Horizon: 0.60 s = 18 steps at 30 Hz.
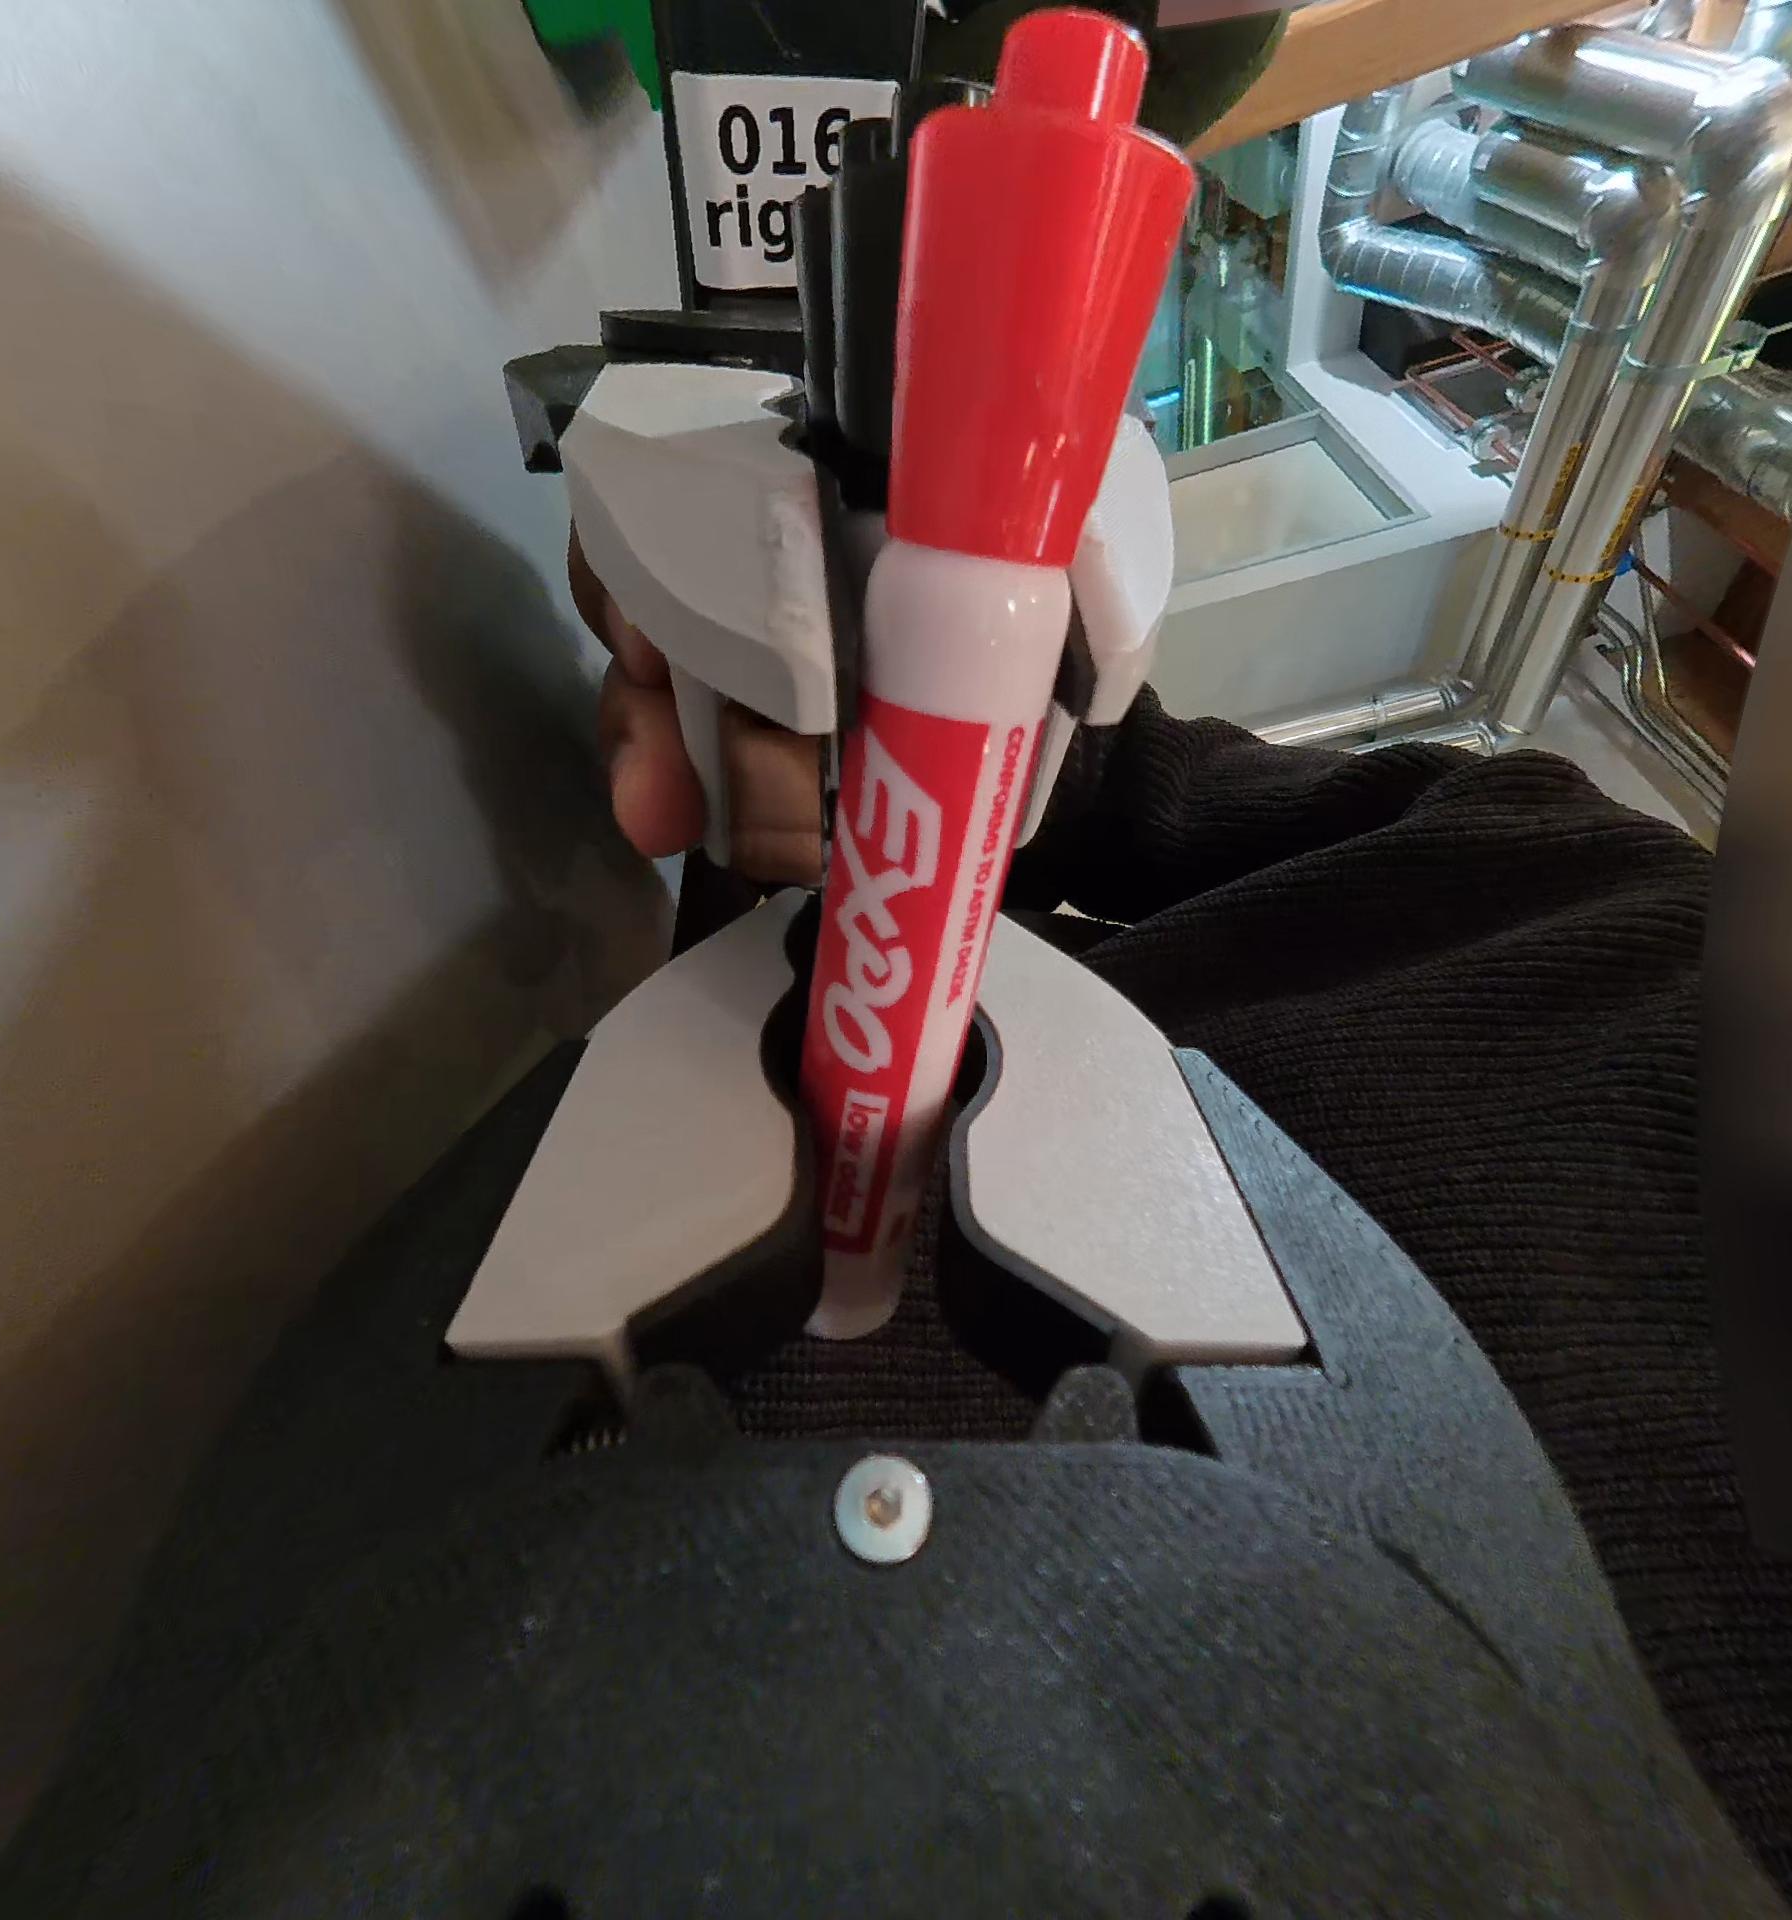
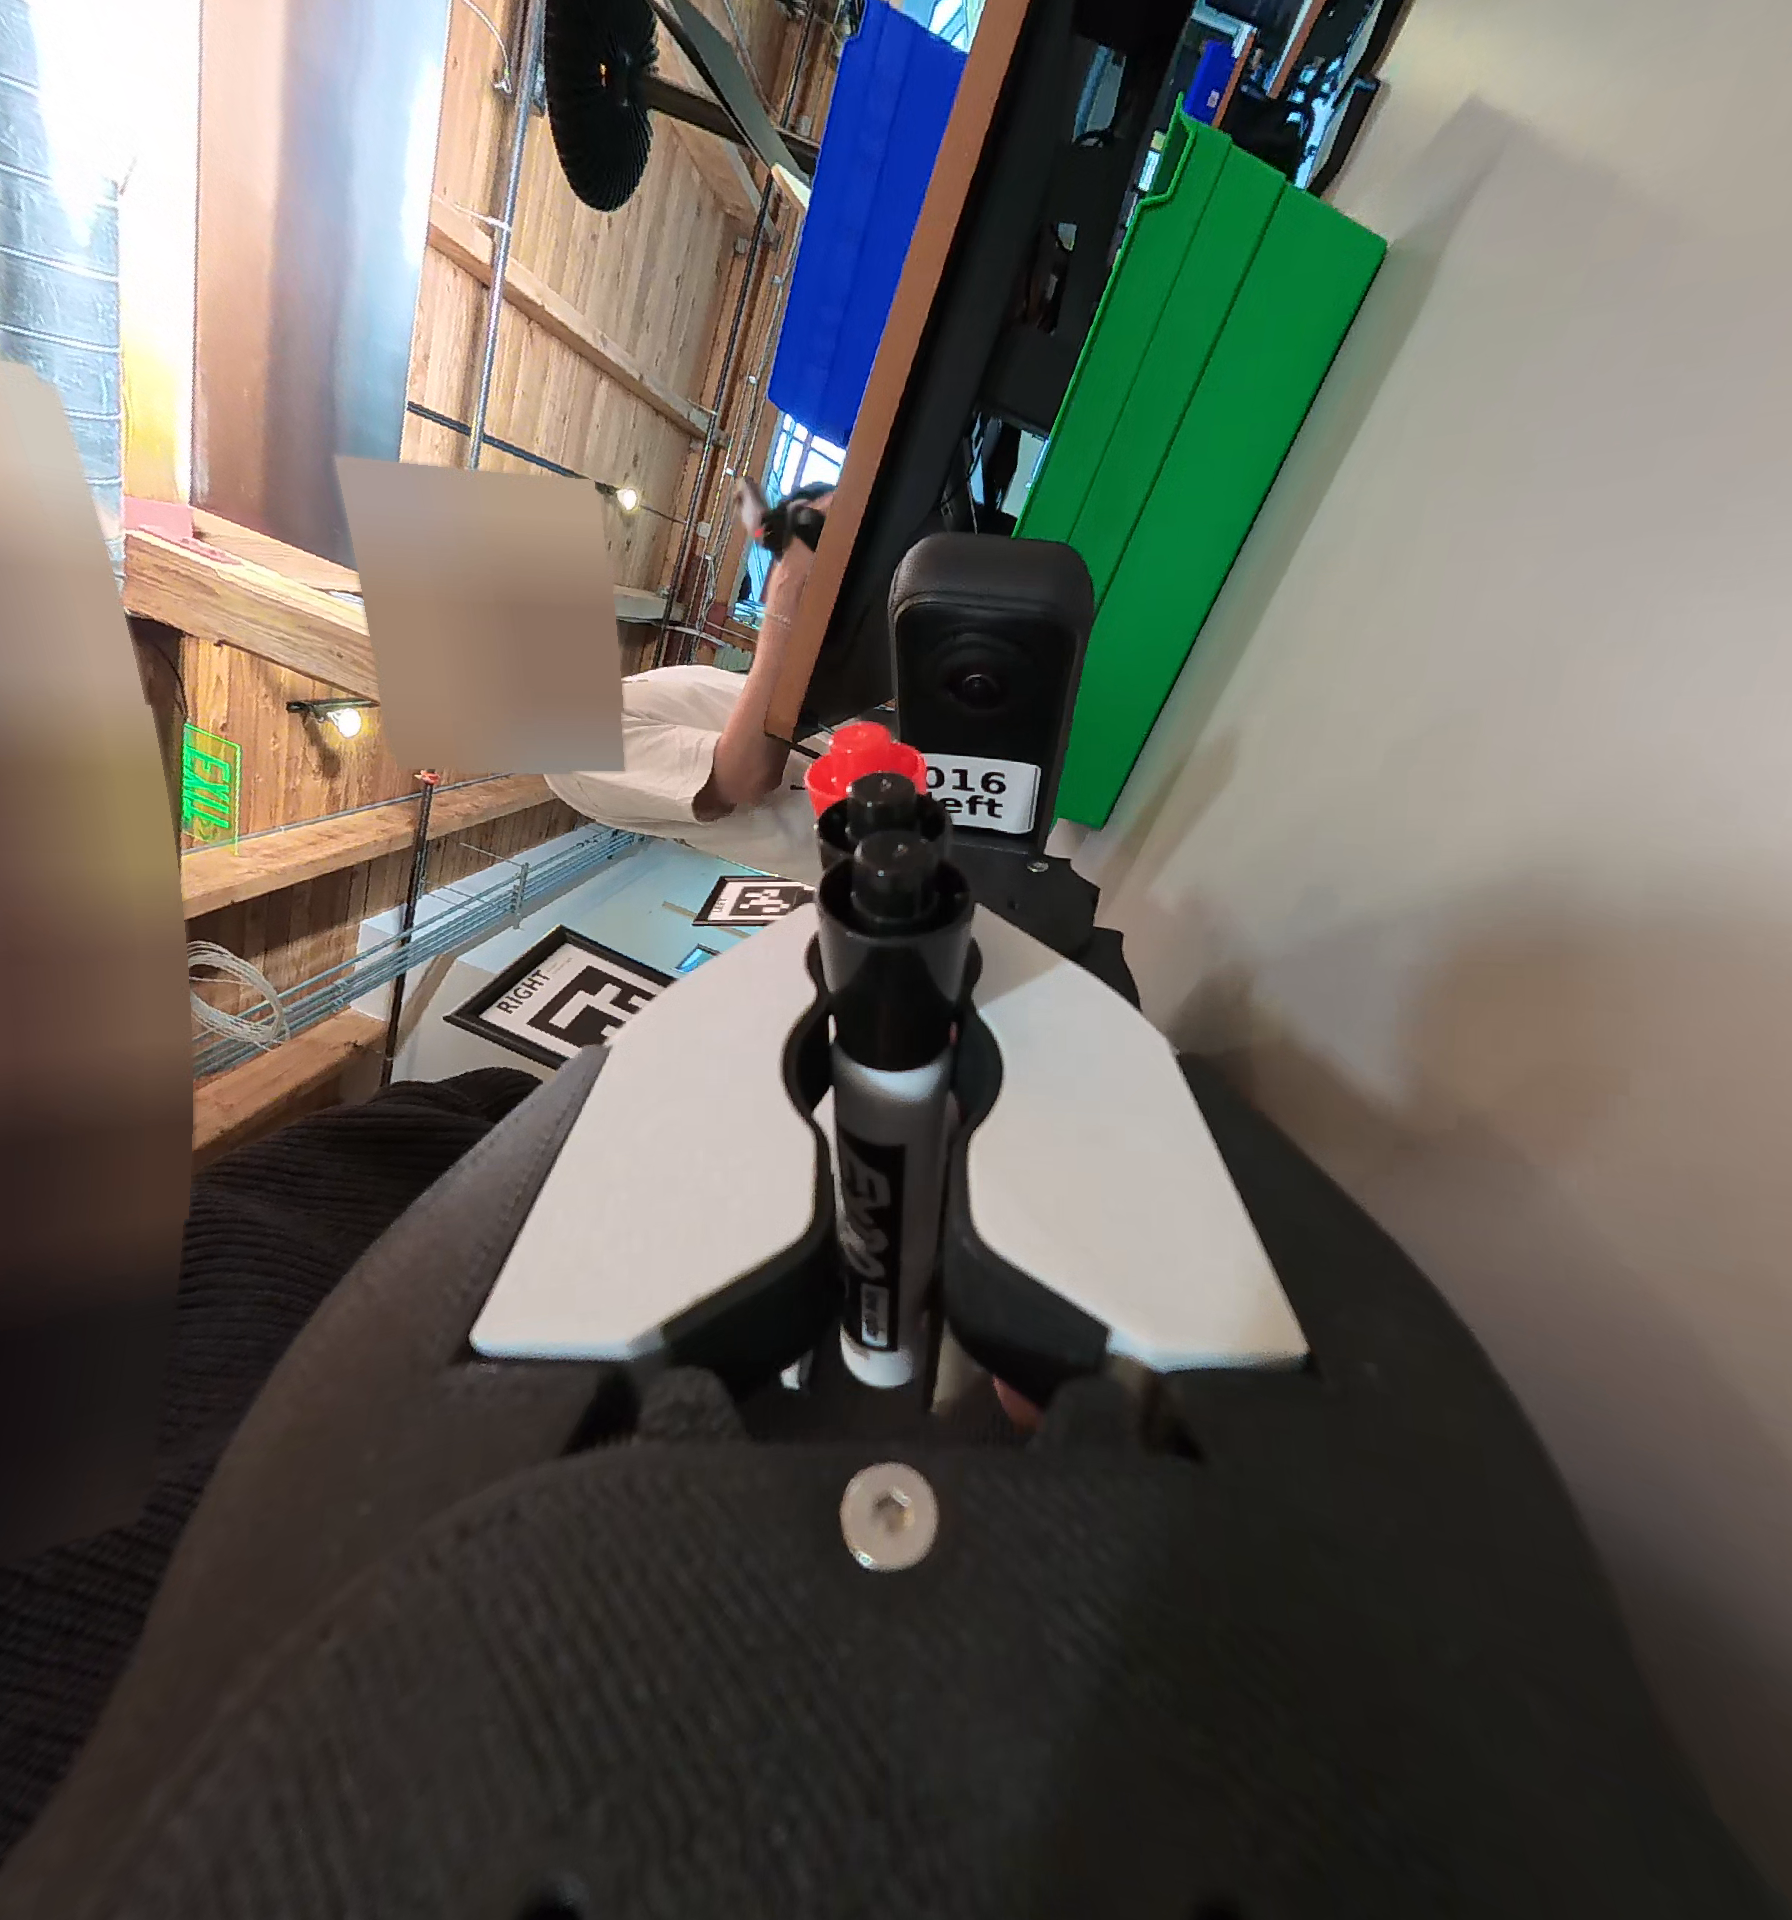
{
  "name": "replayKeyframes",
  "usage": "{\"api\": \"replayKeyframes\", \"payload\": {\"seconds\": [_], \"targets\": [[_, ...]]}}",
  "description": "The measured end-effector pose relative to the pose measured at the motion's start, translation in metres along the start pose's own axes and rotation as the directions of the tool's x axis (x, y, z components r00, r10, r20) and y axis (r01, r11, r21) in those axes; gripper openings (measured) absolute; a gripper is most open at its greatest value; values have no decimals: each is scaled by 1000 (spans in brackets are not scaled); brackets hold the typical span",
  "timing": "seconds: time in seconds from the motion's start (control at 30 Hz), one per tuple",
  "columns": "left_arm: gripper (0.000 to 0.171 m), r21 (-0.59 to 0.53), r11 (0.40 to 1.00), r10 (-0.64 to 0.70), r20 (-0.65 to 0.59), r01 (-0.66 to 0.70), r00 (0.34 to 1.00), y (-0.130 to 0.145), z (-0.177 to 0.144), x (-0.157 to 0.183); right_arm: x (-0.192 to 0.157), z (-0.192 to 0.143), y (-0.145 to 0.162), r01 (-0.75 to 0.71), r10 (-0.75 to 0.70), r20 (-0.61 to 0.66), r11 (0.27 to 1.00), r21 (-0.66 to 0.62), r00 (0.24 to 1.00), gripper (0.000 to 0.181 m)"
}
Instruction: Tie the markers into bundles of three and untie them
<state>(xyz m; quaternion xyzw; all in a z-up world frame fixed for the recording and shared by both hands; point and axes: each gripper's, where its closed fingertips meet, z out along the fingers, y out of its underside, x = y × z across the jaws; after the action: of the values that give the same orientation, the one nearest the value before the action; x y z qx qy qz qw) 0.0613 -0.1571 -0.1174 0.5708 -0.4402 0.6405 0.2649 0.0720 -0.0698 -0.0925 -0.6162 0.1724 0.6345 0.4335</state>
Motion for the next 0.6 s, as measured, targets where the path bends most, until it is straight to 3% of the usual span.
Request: {"api": "replayKeyframes", "payload": {"seconds": [0.6], "targets": [[21,-15,1000,-3,23,3,1000,1,1,-3,1,0,1,-75,76,32,997,-11,997,20]]}}
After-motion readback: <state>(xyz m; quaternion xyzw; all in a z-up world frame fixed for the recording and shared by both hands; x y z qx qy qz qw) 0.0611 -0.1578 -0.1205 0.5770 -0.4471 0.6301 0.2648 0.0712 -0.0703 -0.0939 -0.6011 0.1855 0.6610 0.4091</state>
